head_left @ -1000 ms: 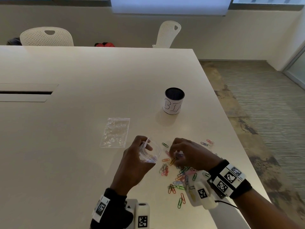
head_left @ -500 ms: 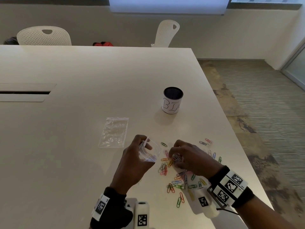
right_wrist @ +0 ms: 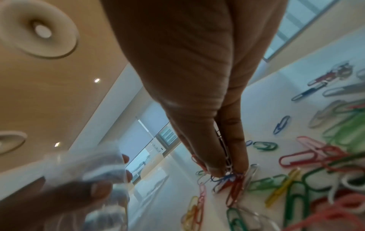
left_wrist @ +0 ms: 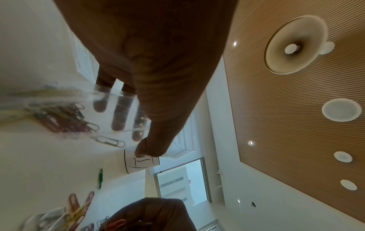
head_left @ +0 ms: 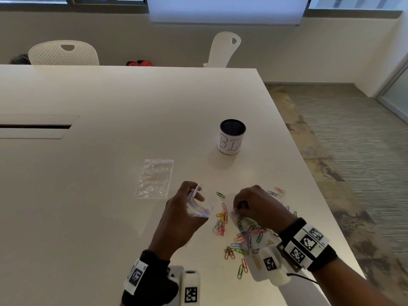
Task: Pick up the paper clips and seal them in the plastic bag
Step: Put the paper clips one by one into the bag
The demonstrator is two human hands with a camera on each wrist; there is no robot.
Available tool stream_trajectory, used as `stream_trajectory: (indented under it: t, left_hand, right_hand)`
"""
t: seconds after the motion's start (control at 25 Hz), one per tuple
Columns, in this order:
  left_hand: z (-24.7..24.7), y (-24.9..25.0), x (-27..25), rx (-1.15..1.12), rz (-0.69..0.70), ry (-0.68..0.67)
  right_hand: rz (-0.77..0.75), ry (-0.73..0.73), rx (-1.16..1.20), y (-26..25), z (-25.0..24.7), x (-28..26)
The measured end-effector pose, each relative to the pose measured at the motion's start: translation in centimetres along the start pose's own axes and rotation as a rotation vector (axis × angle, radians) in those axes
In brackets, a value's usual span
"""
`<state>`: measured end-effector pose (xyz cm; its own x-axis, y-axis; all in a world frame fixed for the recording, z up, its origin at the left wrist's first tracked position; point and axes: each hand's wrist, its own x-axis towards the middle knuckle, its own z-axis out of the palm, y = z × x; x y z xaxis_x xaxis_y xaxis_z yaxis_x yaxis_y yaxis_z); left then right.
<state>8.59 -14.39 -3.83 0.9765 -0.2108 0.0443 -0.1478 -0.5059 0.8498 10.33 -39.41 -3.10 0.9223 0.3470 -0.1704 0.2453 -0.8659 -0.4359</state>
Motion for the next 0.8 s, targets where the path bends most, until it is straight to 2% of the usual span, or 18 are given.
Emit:
stream_trajectory:
  t: [0.08, 0.2, 0.32, 0.4, 0.52, 0.68, 0.8]
  left_hand:
    - [0.0, 0.1, 0.0, -0.003, 0.002, -0.002]
    - [0.2, 0.3, -0.1, -0.002, 0.008, -0.010]
    - [0.5, 0.4, 0.0, 0.001, 0.012, -0.012]
    - [0.6, 0.5, 0.1, 0.005, 0.016, -0.020]
    - [0.6, 0.6, 0.1, 0.003, 0.005, -0.029]
    - [0.6, 0.5, 0.0, 0.000, 0.002, -0.025]
    - [0.6, 0.4, 0.0, -0.010, -0.007, -0.024]
  right_hand:
    - [0.068, 0.037, 0.120, 0.4, -0.5, -0.3]
    - [0.139, 0.128, 0.428, 0.0, -1.6, -1.1]
    - [0.099, 0.162, 0.723, -1.7, -2.9, -1.8]
    - [0.063, 0.174, 0.808, -3.0, -3.5, -2.0]
    - [-0.005, 0.199, 0.762, -5.1, -4.1, -1.8]
    - [-0.091, 0.234, 0.469, -7.3, -3.8, -1.1]
    - [-0.127, 0.226, 0.415, -8.0, -3.7, -0.8]
